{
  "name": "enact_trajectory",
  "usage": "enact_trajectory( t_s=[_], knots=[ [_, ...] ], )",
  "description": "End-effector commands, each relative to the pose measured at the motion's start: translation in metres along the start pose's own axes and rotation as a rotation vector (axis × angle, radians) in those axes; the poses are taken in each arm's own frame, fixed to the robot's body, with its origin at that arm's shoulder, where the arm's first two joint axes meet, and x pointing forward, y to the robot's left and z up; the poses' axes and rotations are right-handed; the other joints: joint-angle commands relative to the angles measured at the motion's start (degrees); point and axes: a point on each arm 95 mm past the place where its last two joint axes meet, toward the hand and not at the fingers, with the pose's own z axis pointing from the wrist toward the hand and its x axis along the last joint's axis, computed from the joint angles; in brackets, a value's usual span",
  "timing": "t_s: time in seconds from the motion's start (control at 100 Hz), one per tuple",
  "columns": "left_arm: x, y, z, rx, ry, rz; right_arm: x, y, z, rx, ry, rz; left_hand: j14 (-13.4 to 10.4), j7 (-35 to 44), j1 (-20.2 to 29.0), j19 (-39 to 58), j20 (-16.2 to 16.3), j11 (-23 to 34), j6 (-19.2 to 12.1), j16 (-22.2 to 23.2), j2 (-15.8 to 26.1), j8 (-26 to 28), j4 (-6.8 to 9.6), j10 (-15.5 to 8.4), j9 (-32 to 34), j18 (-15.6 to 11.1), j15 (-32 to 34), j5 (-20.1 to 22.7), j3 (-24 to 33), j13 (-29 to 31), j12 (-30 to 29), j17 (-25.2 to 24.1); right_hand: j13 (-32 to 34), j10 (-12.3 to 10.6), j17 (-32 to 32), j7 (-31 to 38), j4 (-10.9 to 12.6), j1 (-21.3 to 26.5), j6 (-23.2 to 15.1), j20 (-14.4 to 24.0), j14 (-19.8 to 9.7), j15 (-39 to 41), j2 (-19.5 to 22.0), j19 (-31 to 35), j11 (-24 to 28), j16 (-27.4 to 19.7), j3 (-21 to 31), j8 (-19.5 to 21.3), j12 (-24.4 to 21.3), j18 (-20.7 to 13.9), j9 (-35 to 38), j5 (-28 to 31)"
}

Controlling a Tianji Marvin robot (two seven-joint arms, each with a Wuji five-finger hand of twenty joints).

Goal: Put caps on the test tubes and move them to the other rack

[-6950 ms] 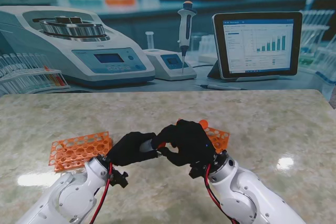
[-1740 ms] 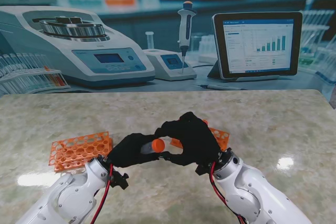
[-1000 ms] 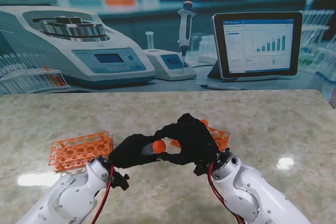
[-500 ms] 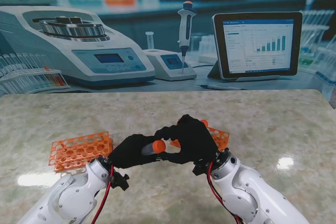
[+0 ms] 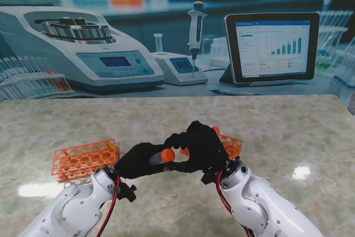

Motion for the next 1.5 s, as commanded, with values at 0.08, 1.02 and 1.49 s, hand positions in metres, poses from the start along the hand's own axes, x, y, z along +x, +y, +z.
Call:
enact_trajectory(
  t_s=[0.08, 1.02, 1.49],
  knots=[
    [0.009, 0.001, 0.004, 0.003, 0.031, -0.005, 0.0, -0.009, -0.003, 0.017, -0.024, 0.008, -1.14, 3.25, 1.99, 6.69, -0.93, -0.1, -3.53, -0.55, 2.21, 3.92, -0.31, -2.4, -1.0, -4.37, -0.25, 0.22, -0.65, -0.11, -0.26, 1.27, 2.92, -1.87, 0.42, 8.89, 1.1, 5.67, -13.13, 0.6, -1.2, 3.75, 4.89, 1.93, 1.14, 1.27, 4.51, 0.71, -0.65, -1.11, 2.28, 7.85],
    [0.01, 0.001, 0.004, 0.004, 0.035, -0.003, -0.003, -0.021, 0.005, 0.03, -0.073, -0.004, -1.16, 3.25, 1.92, 6.81, -1.01, -0.1, -3.58, -0.55, 2.19, 3.91, -0.31, -2.46, -0.97, -4.4, -0.29, 0.23, -0.56, -0.14, -0.27, 1.23, 2.96, -3.27, 1.93, 3.26, 6.16, -15.44, -13.71, 1.13, -0.96, 11.27, 13.02, 3.9, 4.98, 0.37, 9.94, 16.81, -1.49, -1.46, 5.81, 23.04],
    [0.01, 0.0, 0.004, 0.002, 0.032, -0.002, -0.004, -0.017, 0.0, 0.046, -0.095, 0.002, -1.16, 3.25, 1.87, 6.84, -1.04, -0.1, -3.6, -0.54, 2.17, 3.87, -0.33, -2.42, -0.92, -4.47, -0.29, 0.26, -0.53, -0.14, -0.29, 1.23, -5.17, 0.96, -7.73, -10.46, 6.15, -28.37, -6.15, 0.1, 1.0, -1.0, 19.62, -1.29, -2.73, -0.2, 8.64, 14.59, -3.9, 0.84, -7.21, 8.05]
  ],
)
